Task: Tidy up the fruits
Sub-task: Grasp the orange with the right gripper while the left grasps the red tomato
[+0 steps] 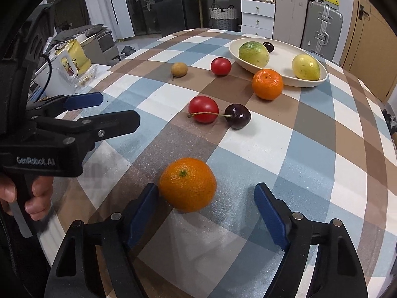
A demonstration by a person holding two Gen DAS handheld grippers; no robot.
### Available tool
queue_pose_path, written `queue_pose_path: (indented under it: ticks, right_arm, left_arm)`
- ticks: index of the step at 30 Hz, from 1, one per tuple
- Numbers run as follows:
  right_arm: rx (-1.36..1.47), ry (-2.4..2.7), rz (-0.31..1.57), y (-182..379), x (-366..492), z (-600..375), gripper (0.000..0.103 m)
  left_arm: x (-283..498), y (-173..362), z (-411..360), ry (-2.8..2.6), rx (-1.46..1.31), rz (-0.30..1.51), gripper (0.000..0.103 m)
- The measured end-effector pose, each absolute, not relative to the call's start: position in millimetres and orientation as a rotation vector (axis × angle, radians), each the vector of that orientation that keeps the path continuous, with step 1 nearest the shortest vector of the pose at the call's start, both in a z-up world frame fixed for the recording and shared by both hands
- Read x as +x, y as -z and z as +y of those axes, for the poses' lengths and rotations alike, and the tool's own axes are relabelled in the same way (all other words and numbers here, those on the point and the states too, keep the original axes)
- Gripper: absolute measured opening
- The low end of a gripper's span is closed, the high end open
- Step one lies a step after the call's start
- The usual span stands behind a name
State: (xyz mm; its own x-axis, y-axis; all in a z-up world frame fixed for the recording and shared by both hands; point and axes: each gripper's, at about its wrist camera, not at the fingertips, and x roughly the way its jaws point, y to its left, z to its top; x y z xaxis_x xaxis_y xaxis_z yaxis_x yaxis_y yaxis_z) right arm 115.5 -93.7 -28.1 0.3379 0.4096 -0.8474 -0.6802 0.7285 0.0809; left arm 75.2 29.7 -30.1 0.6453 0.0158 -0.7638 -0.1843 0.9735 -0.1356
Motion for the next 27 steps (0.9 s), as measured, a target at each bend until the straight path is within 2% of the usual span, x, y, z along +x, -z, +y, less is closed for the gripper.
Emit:
queue_pose_path:
  ticks: [8, 23, 27]
  right_arm:
    - [-0.242, -0.782, 0.983, 24.4, 110.8, -97.8, 0.043]
    - [-0.169, -0.714, 0.924, 12.6, 122.6, -118.4, 0.042]
    - [-0.128, -0.667, 0.918, 8.9, 131.8, -132.3, 0.042]
  left_arm:
    - [83.1, 32.3, 31.0, -0.116, -0.22, 0.867, 0.102]
    - [101.6, 39.5, 22.7, -0.061, -0.234, 0.901, 0.102]
    - [112.3, 43.6, 14.9, 0.003, -0.232, 0.914, 0.098]
